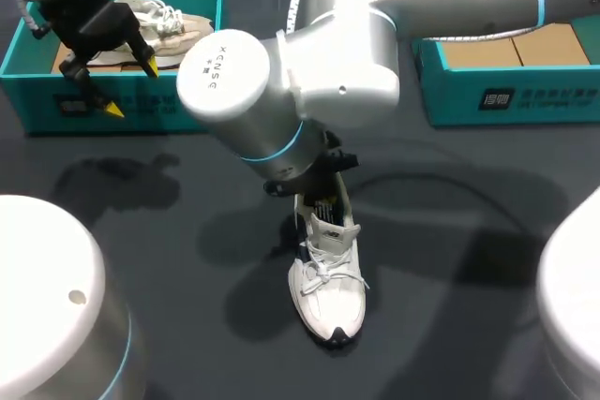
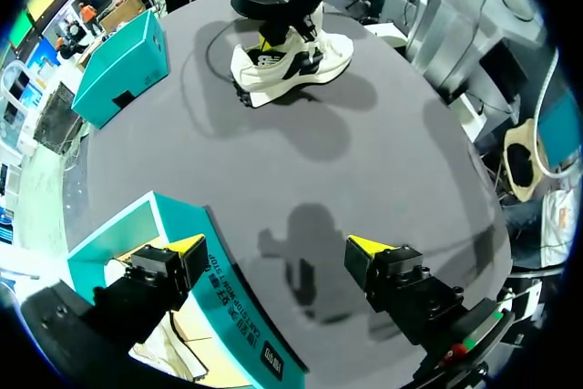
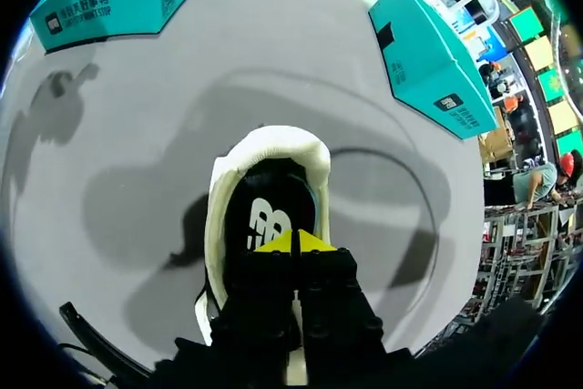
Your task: Take the shoe out of the shoebox, open the shoe tongue, remove and reinsert the insole, then place the shoe into the shoebox
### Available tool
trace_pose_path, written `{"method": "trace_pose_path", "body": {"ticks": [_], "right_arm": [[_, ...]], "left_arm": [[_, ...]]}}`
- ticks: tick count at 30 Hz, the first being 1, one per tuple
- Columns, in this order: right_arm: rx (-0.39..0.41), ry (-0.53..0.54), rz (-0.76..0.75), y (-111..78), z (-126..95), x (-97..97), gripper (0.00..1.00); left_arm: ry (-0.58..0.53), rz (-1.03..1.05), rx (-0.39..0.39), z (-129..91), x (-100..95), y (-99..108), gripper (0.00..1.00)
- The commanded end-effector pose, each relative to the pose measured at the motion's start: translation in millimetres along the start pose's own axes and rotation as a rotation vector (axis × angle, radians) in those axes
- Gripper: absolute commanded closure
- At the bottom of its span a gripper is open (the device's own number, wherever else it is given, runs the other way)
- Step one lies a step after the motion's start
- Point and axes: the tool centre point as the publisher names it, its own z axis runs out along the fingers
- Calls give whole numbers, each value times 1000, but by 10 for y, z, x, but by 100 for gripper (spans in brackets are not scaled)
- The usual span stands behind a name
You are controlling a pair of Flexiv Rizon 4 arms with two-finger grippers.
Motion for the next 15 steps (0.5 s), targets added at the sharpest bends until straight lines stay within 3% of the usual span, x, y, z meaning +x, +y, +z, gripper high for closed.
{"method": "trace_pose_path", "body": {"ticks": [1,11,15], "right_arm": [[-2,-43,11,-16,80,89,100],[15,-172,63,-42,35,59,100],[43,-176,75,-65,198,20,100]], "left_arm": [[2,0,-2,-5,-2,-2,0],[2,0,-2,-5,-2,-2,0],[2,0,-2,-5,-2,-2,0]]}}
